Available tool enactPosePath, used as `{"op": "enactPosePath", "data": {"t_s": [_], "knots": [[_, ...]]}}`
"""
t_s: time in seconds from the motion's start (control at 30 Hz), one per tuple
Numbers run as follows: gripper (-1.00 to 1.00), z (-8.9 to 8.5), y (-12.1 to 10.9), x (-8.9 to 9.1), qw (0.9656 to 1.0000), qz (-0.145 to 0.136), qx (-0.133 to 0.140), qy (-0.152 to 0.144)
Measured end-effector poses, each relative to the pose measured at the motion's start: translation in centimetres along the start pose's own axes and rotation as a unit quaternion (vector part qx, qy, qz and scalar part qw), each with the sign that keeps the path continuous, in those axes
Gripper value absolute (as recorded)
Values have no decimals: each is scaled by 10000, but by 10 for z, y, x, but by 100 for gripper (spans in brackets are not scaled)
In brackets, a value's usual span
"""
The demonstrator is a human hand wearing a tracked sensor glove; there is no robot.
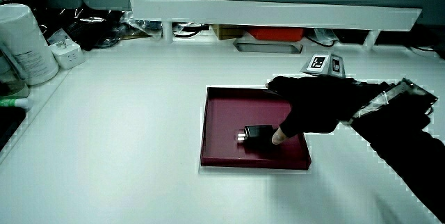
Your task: Pick charger from plate
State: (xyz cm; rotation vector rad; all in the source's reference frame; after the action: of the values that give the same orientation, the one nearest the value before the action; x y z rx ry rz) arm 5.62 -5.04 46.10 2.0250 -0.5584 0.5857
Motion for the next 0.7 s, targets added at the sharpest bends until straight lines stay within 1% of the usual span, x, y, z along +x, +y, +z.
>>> {"op": "enactPosePath", "data": {"t_s": [0.03, 0.07, 0.1, 0.13, 0.17, 0.27, 0.3, 0.33, 0.37, 0.4, 0.43, 0.47, 0.5, 0.53, 0.57, 0.6, 0.63, 0.7], "knots": [[0, -2, 4, 1, 10000, -53, -1, 13], [0, -5, 9, 2, 9999, -80, -97, -4], [0, -7, 12, 3, 9999, -104, -60, -2], [0, -9, 15, 3, 9998, -100, -139, 29], [0, -13, 20, 7, 9997, -163, -198, 56], [0, -19, 31, 12, 9992, -316, -234, 31], [0, -21, 34, 13, 9992, -355, -203, 11], [0, -23, 37, 13, 9990, -352, -275, 83], [0, -26, 41, 14, 9989, -372, -266, 37], [0, -28, 44, 14, 9986, -436, -274, 72], [0, -31, 48, 16, 9986, -449, -270, 45], [0, -33, 49, 15, 9986, -429, -298, 84], [0, -36, 53, 17, 9983, -492, -311, 51], [0, -37, 53, 15, 9983, -444, -367, 89], [0, -40, 56, 17, 9980, -479, -391, 107], [0, -41, 58, 17, 9980, -509, -353, 101], [0, -43, 59, 17, 9980, -469, -391, 138], [0, -48, 65, 21, 9975, -567, -400, 127]]}}
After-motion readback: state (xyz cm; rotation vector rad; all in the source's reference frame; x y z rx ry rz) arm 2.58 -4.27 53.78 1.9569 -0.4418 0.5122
